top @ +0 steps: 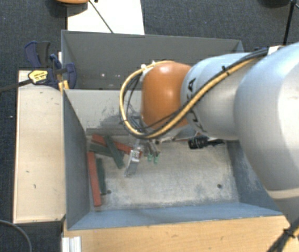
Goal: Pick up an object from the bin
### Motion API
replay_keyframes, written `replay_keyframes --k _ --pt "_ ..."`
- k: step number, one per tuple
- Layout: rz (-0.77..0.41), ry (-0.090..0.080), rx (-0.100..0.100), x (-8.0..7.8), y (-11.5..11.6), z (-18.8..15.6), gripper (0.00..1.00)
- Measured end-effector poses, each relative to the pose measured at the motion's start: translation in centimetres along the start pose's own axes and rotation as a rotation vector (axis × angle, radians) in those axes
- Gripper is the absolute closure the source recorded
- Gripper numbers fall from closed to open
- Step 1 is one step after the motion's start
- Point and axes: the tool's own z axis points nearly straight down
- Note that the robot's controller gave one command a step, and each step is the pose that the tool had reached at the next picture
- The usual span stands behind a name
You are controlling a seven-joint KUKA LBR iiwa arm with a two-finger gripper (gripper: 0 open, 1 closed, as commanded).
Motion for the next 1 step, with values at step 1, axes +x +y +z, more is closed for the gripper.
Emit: replay_keyframes --k 1 --pt "0.106 0.008 0.005 -1.92 -1.56 4.33 1.0"
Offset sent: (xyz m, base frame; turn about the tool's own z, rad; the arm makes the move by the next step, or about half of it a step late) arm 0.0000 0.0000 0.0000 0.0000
